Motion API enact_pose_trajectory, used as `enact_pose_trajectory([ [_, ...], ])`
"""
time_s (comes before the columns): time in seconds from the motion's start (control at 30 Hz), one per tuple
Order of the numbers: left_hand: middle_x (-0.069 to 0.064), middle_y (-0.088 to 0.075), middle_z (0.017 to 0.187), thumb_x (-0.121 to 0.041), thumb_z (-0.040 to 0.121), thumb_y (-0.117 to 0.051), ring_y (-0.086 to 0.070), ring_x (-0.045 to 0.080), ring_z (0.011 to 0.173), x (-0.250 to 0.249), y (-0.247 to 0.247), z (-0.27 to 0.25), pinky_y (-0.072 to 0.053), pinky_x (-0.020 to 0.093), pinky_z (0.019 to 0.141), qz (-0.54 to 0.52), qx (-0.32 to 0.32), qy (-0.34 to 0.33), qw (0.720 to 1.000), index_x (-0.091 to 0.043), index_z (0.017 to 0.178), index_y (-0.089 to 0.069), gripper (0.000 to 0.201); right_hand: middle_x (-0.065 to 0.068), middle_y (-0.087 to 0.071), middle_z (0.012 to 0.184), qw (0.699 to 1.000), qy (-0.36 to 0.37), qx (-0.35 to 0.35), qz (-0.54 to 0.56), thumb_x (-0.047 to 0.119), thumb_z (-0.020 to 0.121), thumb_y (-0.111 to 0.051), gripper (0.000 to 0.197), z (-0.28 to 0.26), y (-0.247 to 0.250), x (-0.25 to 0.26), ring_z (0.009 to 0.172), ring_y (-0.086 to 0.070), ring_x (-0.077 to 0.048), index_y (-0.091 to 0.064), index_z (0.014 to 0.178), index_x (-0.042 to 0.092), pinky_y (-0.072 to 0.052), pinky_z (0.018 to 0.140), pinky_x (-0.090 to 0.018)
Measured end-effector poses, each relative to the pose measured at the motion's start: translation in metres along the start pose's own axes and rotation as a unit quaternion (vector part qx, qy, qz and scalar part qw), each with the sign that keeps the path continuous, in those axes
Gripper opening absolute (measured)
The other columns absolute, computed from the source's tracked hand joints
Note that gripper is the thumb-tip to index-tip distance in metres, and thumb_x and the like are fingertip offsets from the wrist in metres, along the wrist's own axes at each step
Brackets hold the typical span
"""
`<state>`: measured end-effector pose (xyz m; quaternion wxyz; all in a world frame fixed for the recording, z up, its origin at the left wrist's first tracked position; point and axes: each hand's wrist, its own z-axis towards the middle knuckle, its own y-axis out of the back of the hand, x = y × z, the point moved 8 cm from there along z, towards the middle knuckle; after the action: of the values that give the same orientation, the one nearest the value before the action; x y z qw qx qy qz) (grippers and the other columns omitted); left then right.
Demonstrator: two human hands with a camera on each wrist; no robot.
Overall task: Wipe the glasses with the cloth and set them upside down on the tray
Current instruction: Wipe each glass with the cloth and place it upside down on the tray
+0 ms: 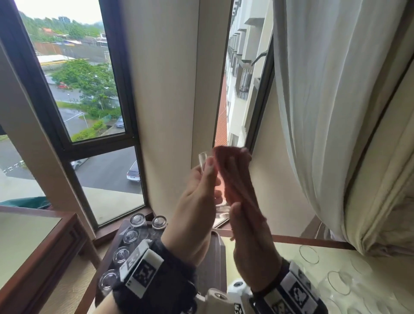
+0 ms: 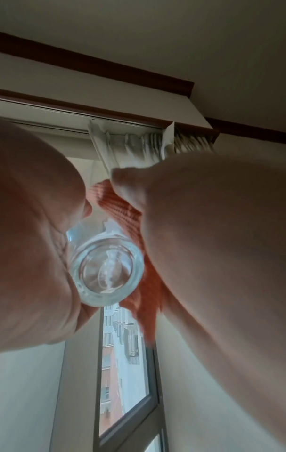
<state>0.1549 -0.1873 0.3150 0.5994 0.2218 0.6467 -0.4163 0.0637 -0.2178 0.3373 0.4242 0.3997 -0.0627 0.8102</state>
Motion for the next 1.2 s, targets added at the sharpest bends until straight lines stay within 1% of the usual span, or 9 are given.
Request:
enact_pose_trajectory([
  [0.2, -0.001, -0.074, 0.103, -0.073, 0.083, -0.063, -0.075, 0.012, 0.090, -0.025, 0.019, 0.006, -0.054, 0.041, 0.086, -0.048, -0.015, -0.001, 0.999, -0.038, 0.104, -0.072, 0.042, -0.002, -0.021, 0.168, 0.998, 0.010, 0.067, -0.011, 0.044, 0.109, -0.023, 0.058, -0.038, -0.016, -0.013, 0.156, -0.012, -0.029, -0.029, 0.158, 0.014, -0.018, 0.121, -0.063],
  [0.3, 0.014, -0.070, 0.105, -0.072, 0.067, -0.087, -0.077, 0.018, 0.076, -0.006, 0.015, 0.004, -0.061, 0.033, 0.071, 0.007, -0.009, 0.033, 0.999, -0.003, 0.139, -0.050, 0.106, -0.001, -0.025, 0.167, 0.999, -0.038, 0.026, 0.028, 0.052, 0.107, -0.024, 0.060, -0.032, -0.010, -0.026, 0.155, -0.019, -0.024, -0.024, 0.159, 0.021, -0.019, 0.123, -0.057],
  [0.5, 0.007, -0.073, 0.121, -0.054, 0.083, -0.083, -0.076, 0.008, 0.099, 0.020, -0.009, -0.015, -0.058, 0.019, 0.077, -0.016, 0.026, 0.057, 0.998, -0.022, 0.133, -0.050, 0.068, 0.007, -0.065, 0.135, 0.954, -0.270, -0.035, 0.125, 0.094, 0.067, -0.053, 0.082, -0.015, 0.021, -0.060, 0.131, -0.057, -0.018, -0.060, 0.126, 0.037, -0.041, 0.114, -0.051],
  [0.6, 0.001, -0.073, 0.124, -0.071, 0.084, -0.072, -0.071, 0.009, 0.113, 0.022, -0.013, -0.016, -0.050, 0.031, 0.098, -0.015, 0.024, 0.055, 0.998, -0.026, 0.135, -0.056, 0.070, 0.019, -0.069, 0.121, 0.972, -0.212, -0.044, 0.094, 0.093, 0.068, -0.053, 0.066, -0.004, 0.023, -0.040, 0.124, -0.061, -0.011, -0.067, 0.113, 0.048, -0.042, 0.112, -0.053],
  [0.73, 0.012, -0.070, 0.131, -0.073, 0.101, -0.048, -0.066, 0.030, 0.124, 0.014, 0.002, -0.004, -0.046, 0.053, 0.111, -0.002, -0.005, 0.036, 0.999, -0.016, 0.135, -0.064, 0.068, -0.005, -0.026, 0.166, 0.999, 0.038, -0.001, -0.026, 0.043, 0.108, -0.029, 0.054, -0.006, 0.000, 0.012, 0.155, -0.016, -0.030, -0.036, 0.155, 0.018, -0.018, 0.125, -0.053],
  [0.83, 0.012, -0.071, 0.131, -0.078, 0.095, -0.049, -0.069, 0.027, 0.118, 0.002, 0.008, 0.001, -0.050, 0.048, 0.103, -0.019, 0.006, 0.032, 0.999, -0.018, 0.133, -0.067, 0.073, -0.003, -0.019, 0.168, 0.999, 0.022, 0.003, -0.039, 0.044, 0.109, -0.021, 0.059, -0.026, -0.007, -0.007, 0.156, -0.010, -0.029, -0.029, 0.157, 0.011, -0.015, 0.126, -0.049],
  [0.93, 0.007, -0.072, 0.102, -0.070, 0.089, -0.054, -0.070, 0.024, 0.091, -0.005, 0.006, -0.003, -0.057, 0.039, 0.084, -0.025, 0.009, 0.013, 1.000, -0.021, 0.125, -0.063, 0.061, 0.006, -0.036, 0.161, 0.997, -0.052, -0.037, 0.038, 0.059, 0.104, -0.029, 0.054, -0.035, 0.000, -0.028, 0.151, -0.030, -0.019, -0.033, 0.154, 0.039, -0.026, 0.123, -0.041],
  [1.07, -0.010, -0.072, 0.075, -0.053, 0.094, -0.054, -0.072, 0.008, 0.071, 0.003, -0.006, -0.008, -0.057, 0.020, 0.064, -0.037, 0.036, -0.008, 0.999, -0.016, 0.139, -0.048, 0.058, -0.002, -0.071, 0.109, 0.992, -0.098, -0.075, -0.002, 0.073, 0.088, -0.053, 0.031, -0.015, 0.024, -0.038, 0.099, -0.066, 0.004, -0.064, 0.113, 0.058, -0.055, 0.097, -0.026],
  [1.2, -0.004, -0.076, 0.107, -0.065, 0.092, -0.053, -0.074, 0.001, 0.093, 0.014, -0.013, -0.015, -0.056, 0.017, 0.081, -0.032, 0.037, 0.015, 0.999, -0.028, 0.141, -0.046, 0.061, 0.012, -0.046, 0.153, 0.996, 0.005, -0.089, -0.015, 0.029, 0.108, -0.029, 0.043, 0.011, 0.026, -0.005, 0.144, -0.041, -0.011, -0.036, 0.149, 0.041, -0.037, 0.119, -0.035],
])
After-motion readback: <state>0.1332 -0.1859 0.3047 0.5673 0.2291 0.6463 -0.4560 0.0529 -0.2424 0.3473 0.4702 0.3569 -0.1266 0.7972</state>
